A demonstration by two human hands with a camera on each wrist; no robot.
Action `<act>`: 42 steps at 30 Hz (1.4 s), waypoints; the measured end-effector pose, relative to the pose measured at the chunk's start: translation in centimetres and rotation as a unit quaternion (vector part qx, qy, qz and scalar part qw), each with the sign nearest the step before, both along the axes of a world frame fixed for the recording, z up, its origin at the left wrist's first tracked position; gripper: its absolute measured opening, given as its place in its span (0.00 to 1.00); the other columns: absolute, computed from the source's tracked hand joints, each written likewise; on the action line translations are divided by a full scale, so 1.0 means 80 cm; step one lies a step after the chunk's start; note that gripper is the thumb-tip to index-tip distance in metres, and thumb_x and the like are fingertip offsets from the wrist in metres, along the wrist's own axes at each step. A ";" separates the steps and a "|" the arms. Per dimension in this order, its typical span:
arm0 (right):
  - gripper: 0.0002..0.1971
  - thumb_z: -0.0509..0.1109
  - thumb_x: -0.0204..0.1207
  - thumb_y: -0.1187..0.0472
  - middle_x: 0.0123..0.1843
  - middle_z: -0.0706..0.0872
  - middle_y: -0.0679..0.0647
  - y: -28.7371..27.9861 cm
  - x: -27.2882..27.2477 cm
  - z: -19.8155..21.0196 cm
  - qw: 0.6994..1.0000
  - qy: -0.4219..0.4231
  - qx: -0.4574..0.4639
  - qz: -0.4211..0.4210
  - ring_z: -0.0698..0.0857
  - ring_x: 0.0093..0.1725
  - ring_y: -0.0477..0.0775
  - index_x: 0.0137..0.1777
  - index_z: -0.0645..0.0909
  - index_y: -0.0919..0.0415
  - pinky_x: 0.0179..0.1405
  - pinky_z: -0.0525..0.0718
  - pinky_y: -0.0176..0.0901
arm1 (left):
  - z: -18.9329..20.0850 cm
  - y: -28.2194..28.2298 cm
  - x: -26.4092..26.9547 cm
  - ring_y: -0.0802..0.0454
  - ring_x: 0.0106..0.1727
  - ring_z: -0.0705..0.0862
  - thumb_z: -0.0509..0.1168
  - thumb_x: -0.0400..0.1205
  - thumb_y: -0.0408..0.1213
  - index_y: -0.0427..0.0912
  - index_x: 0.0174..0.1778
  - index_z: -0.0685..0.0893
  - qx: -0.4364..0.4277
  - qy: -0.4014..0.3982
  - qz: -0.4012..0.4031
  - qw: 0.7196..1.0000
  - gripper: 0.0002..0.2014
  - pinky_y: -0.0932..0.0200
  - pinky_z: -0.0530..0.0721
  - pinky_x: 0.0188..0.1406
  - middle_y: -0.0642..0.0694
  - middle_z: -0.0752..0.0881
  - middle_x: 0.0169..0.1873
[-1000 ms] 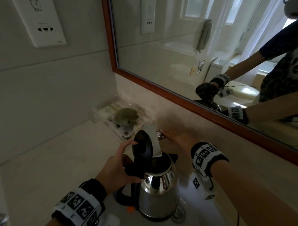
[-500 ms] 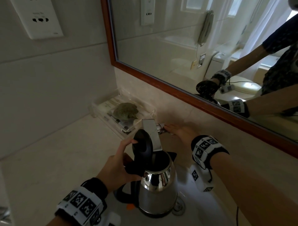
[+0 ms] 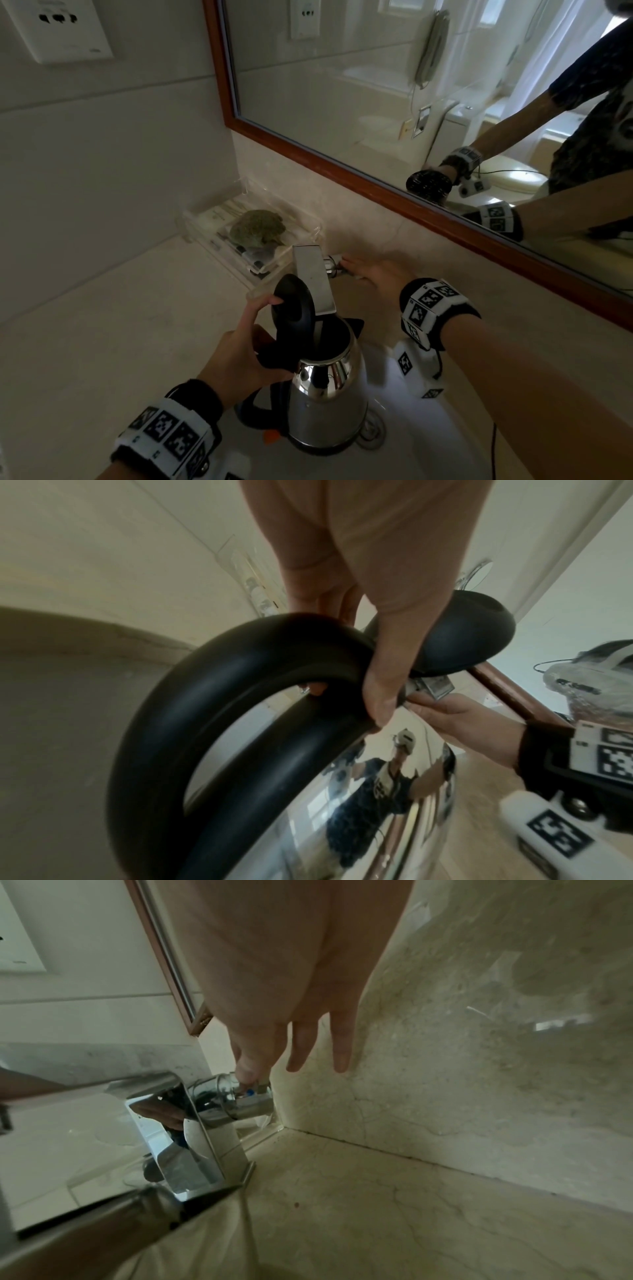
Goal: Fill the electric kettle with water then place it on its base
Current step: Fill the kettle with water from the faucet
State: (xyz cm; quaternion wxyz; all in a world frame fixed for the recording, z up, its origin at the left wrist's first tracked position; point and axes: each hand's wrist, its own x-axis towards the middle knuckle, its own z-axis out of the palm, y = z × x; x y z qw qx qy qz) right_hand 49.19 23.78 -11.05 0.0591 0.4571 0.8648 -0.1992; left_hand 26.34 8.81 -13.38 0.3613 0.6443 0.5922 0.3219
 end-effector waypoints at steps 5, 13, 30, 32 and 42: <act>0.29 0.59 0.83 0.52 0.85 0.53 0.48 -0.003 -0.005 0.005 0.999 -0.036 0.010 0.008 0.71 0.77 0.54 0.81 0.54 0.54 0.77 0.68 0.48 | -0.003 0.001 0.000 0.56 0.36 0.88 0.81 0.58 0.35 0.83 0.54 0.56 -0.004 0.003 0.004 1.000 0.49 0.65 0.86 0.38 0.45 0.89 0.32; 0.35 0.63 0.80 0.48 0.85 0.50 0.46 -0.009 -0.004 0.013 0.999 -0.047 0.004 0.003 0.66 0.80 0.53 0.82 0.51 0.52 0.78 0.65 0.44 | -0.011 0.001 0.000 0.57 0.36 0.87 0.81 0.59 0.35 0.81 0.56 0.57 -0.019 0.012 0.008 1.000 0.48 0.67 0.84 0.38 0.46 0.88 0.33; 0.45 0.71 0.72 0.45 0.85 0.48 0.45 -0.008 -0.001 0.008 0.999 -0.023 -0.017 -0.015 0.59 0.82 0.51 0.82 0.48 0.51 0.79 0.60 0.43 | -0.032 -0.002 -0.003 0.58 0.35 0.85 0.80 0.59 0.33 0.76 0.57 0.58 -0.039 0.019 0.013 0.999 0.46 0.70 0.82 0.35 0.46 0.87 0.33; 0.45 0.71 0.72 0.45 0.85 0.48 0.45 -0.008 -0.001 0.007 0.999 -0.022 -0.023 -0.017 0.58 0.83 0.51 0.82 0.48 0.51 0.80 0.59 0.43 | -0.034 -0.002 -0.003 0.57 0.36 0.85 0.80 0.59 0.33 0.74 0.58 0.59 -0.040 0.018 0.014 0.999 0.46 0.71 0.82 0.33 0.45 0.87 0.32; 0.46 0.73 0.71 0.46 0.85 0.47 0.44 -0.006 -0.001 0.001 0.999 -0.021 -0.023 -0.023 0.57 0.83 0.53 0.82 0.48 0.51 0.82 0.60 0.49 | -0.033 -0.005 -0.002 0.55 0.36 0.85 0.80 0.60 0.37 0.78 0.58 0.53 -0.030 0.043 -0.003 0.999 0.48 0.59 0.84 0.40 0.45 0.87 0.33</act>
